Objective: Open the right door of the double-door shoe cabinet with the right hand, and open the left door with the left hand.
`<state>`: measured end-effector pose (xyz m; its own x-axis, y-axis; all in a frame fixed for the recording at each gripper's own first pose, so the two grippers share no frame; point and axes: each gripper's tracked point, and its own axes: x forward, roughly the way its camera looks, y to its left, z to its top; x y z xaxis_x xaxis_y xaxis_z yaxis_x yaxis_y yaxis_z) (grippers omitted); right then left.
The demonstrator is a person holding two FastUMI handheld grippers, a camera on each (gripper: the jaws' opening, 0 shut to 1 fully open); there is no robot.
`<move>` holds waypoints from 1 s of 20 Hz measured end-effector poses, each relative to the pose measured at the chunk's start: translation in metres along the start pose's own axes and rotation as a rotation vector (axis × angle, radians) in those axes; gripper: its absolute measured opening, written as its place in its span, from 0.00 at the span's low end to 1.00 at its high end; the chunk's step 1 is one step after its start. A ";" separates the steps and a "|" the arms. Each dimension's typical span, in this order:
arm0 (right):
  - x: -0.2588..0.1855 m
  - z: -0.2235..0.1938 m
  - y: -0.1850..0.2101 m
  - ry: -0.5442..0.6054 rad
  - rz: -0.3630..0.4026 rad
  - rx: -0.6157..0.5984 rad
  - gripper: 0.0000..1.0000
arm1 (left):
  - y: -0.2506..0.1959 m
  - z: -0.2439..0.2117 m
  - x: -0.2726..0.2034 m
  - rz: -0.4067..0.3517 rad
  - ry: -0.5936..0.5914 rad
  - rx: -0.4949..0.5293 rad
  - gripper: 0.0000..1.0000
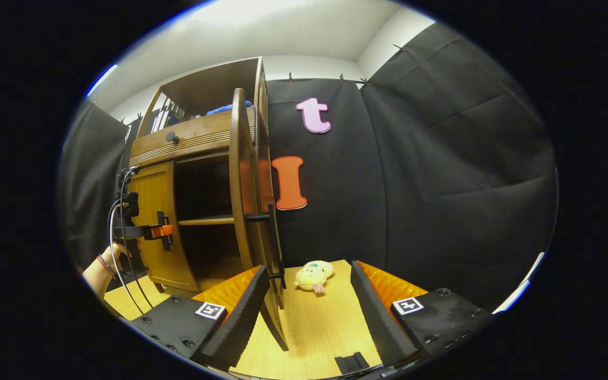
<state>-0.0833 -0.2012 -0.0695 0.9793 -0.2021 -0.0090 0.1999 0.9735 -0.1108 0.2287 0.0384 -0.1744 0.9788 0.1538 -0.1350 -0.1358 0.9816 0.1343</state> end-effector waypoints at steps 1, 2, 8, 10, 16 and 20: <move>0.001 0.000 -0.001 0.001 -0.006 0.000 1.00 | 0.000 -0.004 0.004 0.003 0.009 -0.009 0.78; 0.003 0.000 -0.004 0.002 -0.011 -0.001 0.99 | -0.001 -0.007 0.007 -0.004 0.014 -0.021 0.77; 0.005 -0.001 0.000 0.001 -0.006 -0.002 0.98 | -0.004 -0.005 0.007 -0.040 -0.009 0.026 0.39; 0.005 -0.003 0.007 0.005 0.009 -0.006 0.98 | -0.002 -0.006 -0.001 -0.057 -0.004 0.008 0.31; -0.001 -0.005 0.023 0.007 0.028 -0.006 0.98 | -0.001 -0.005 -0.034 -0.127 0.003 0.008 0.17; -0.005 0.000 0.033 -0.005 0.027 -0.010 0.98 | 0.006 -0.003 -0.057 -0.162 0.009 -0.002 0.18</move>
<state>-0.0814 -0.1680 -0.0727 0.9846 -0.1749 -0.0068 0.1728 0.9775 -0.1208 0.1713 0.0354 -0.1690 0.9865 -0.0050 -0.1638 0.0231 0.9938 0.1085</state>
